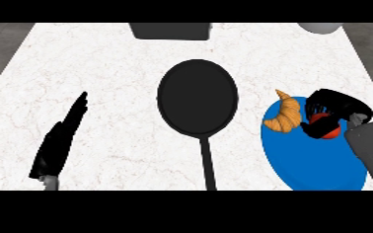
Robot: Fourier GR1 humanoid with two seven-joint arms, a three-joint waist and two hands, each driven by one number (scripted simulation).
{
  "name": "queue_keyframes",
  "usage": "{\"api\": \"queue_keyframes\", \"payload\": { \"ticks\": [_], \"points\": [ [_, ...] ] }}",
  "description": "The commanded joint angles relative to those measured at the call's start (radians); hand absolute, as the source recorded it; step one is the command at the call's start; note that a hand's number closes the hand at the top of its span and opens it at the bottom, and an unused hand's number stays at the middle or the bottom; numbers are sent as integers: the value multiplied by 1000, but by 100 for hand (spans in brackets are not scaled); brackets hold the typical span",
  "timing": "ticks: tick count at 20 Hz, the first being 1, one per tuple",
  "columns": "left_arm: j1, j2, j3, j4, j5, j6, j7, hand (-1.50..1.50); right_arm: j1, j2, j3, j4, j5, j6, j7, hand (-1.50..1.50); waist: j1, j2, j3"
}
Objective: Pick the tomato from the plate and place it in the pan
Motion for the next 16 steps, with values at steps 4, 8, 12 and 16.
{"api": "queue_keyframes", "payload": {
  "ticks": [4,8,12,16],
  "points": [
    [37,-3,-4,-45,2,-7,-6,0,-78,-29,4,22,167,-311,-221,150,-3,-4,2],
    [36,-9,-2,-18,-4,-1,-4,0,-105,-23,-22,-81,195,-504,-360,150,-16,-7,3],
    [52,7,7,-58,10,-21,11,0,-147,26,-61,-123,160,-589,-463,150,-13,-8,2],
    [5,-41,0,34,-23,17,-20,0,-243,62,-79,-137,128,-511,-467,150,-23,-6,0]
  ]
}}
